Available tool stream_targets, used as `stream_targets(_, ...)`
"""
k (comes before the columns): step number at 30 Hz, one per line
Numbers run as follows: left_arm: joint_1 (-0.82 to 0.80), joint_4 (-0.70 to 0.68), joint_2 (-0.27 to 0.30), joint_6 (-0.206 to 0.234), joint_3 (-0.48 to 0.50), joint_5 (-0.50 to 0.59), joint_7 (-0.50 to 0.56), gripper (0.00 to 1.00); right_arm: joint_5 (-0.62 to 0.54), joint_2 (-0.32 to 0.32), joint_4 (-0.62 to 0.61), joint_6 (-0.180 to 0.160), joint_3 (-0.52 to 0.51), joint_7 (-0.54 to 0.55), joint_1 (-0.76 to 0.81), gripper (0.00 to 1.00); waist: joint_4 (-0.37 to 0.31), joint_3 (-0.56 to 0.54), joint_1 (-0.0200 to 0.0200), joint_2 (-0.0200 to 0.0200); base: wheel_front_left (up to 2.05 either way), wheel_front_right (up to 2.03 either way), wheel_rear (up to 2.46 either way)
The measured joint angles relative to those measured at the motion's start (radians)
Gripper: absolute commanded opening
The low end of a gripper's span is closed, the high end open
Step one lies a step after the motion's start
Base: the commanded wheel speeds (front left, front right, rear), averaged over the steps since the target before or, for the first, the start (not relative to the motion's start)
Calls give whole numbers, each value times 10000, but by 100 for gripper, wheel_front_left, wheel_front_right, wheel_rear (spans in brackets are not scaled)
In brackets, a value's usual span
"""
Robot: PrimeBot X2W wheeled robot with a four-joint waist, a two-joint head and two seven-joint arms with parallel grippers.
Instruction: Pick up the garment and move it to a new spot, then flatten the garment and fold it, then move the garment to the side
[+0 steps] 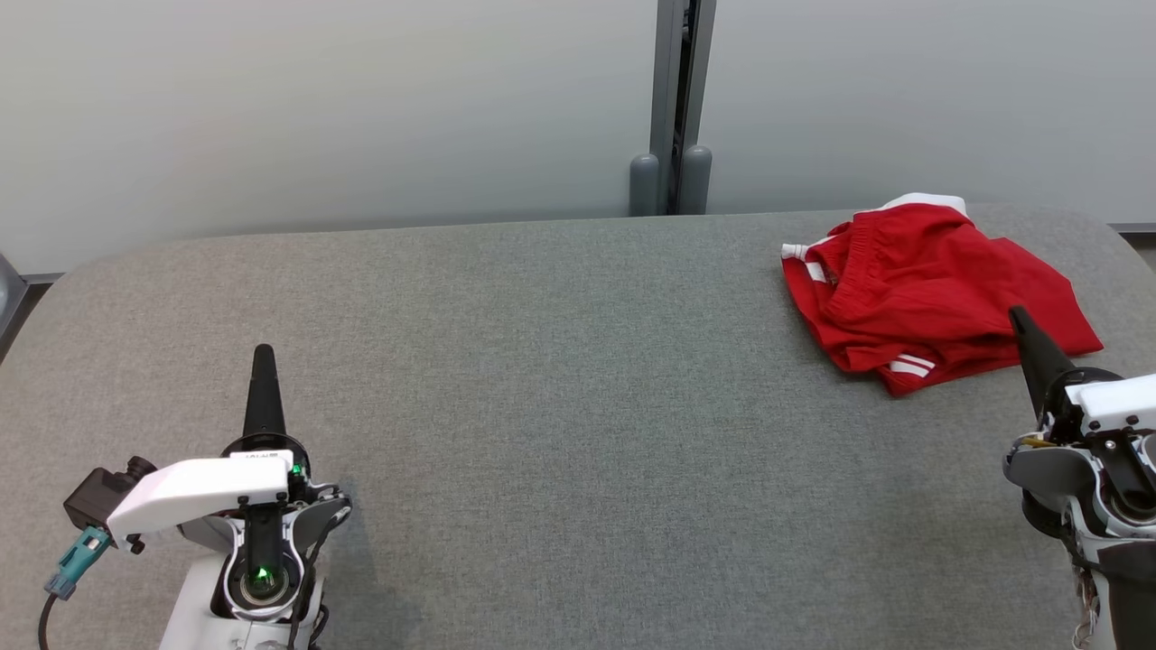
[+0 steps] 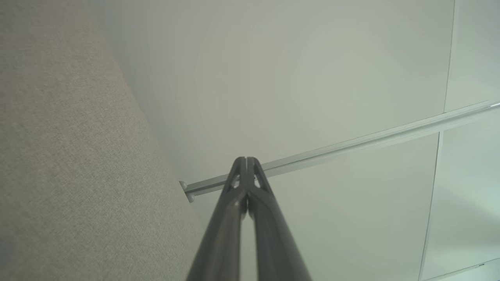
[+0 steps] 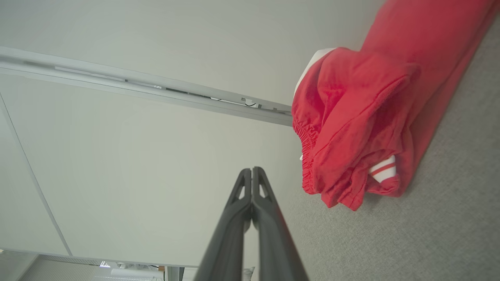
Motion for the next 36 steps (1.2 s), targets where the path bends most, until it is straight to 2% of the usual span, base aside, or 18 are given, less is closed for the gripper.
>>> stream_targets(25,-499,194,6,0,-84,-1755,100,0,1643,-23,550,0,-347,715,-678,0,-47,45,0,0,0,0,0)
stream_targets(36,-661,257,10,0,-111,-2201,146,0,2080,-36,721,0,-458,911,-929,0,-61,58,0,0,0,0,0)
